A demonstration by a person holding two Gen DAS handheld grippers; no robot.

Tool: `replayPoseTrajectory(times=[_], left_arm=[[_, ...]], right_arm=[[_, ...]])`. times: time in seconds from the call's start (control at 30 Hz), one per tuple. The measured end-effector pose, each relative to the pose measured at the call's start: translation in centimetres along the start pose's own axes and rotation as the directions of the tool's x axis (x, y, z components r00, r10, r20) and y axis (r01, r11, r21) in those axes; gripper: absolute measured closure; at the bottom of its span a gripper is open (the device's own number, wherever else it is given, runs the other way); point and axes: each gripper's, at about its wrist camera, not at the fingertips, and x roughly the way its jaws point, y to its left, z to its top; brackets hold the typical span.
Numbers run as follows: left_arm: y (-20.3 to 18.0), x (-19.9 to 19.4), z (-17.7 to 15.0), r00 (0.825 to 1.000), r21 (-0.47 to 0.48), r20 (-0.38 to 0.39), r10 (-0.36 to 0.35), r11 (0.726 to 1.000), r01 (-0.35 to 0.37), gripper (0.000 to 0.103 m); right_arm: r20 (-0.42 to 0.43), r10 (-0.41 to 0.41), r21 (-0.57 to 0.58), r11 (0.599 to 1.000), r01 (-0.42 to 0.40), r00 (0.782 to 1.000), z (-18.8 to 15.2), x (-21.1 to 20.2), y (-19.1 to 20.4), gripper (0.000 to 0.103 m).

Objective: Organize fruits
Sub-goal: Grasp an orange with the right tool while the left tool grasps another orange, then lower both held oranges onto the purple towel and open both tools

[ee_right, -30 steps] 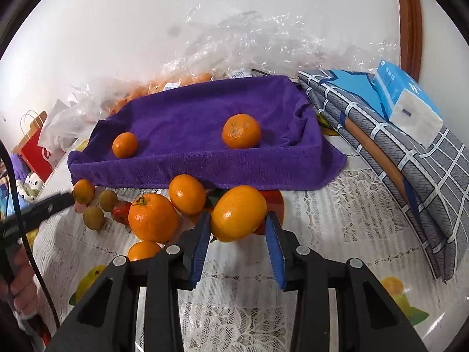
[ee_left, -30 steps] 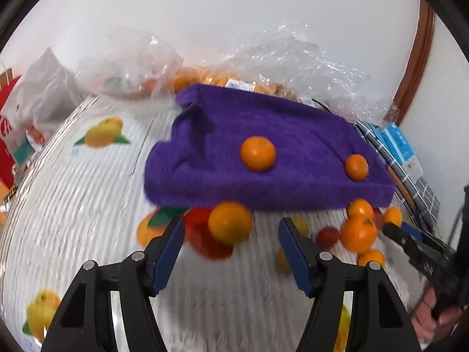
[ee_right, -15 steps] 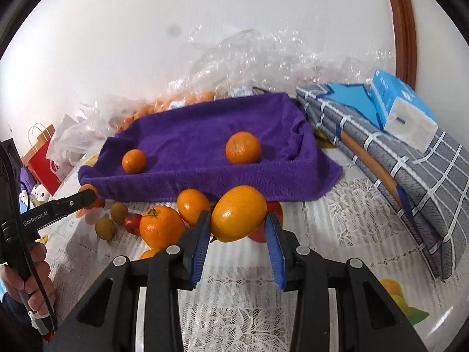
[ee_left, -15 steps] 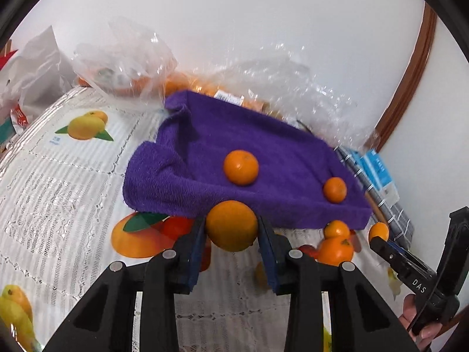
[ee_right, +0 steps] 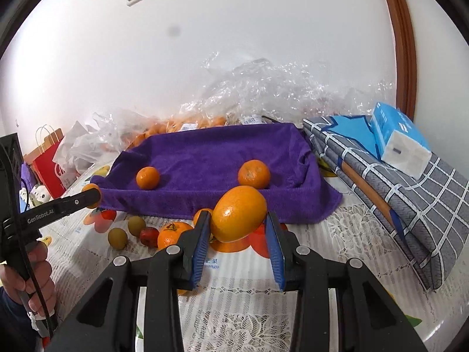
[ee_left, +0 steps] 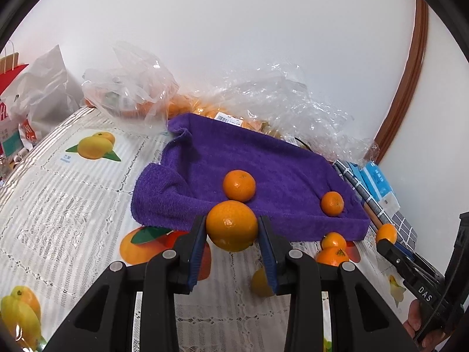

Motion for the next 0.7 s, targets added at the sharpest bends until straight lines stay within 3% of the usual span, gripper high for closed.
replayPoseTrajectory(times=[0.13, 0.3, 0.43, 0.7], left_arm=[[-0.6, -0.7, 0.6, 0.999, 0.035, 0.028, 0.02, 0.999, -0.021, 0.069], [-1.0, -1.6, 2.4, 1.0, 0.0, 0.01, -0.017, 1.0, 0.017, 0.069], [-1.1, -1.5, 4.9, 0.999, 0.016, 0.05, 0.02, 1.0, -0.021, 0.069], [-0.4, 2.5, 6.5, 0.998, -0.008, 0.033, 0.059, 0.998, -0.058, 0.069]], right_arm=[[-0.023, 0.032, 0.012, 0.999, -0.031, 0.999, 0.0, 0.2, 0.2, 0.066], [-0.033, 0.038, -0.004, 0.999, -0.038, 0.999, 0.9, -0.3, 0.8, 0.066], [-0.017, 0.092, 0.012, 0.996, -0.091, 0.996, 3.2, -0.7, 0.7, 0.066], [0.031, 0.005, 0.001, 1.0, -0.005, 0.999, 7.1, 1.7, -0.2, 0.066]])
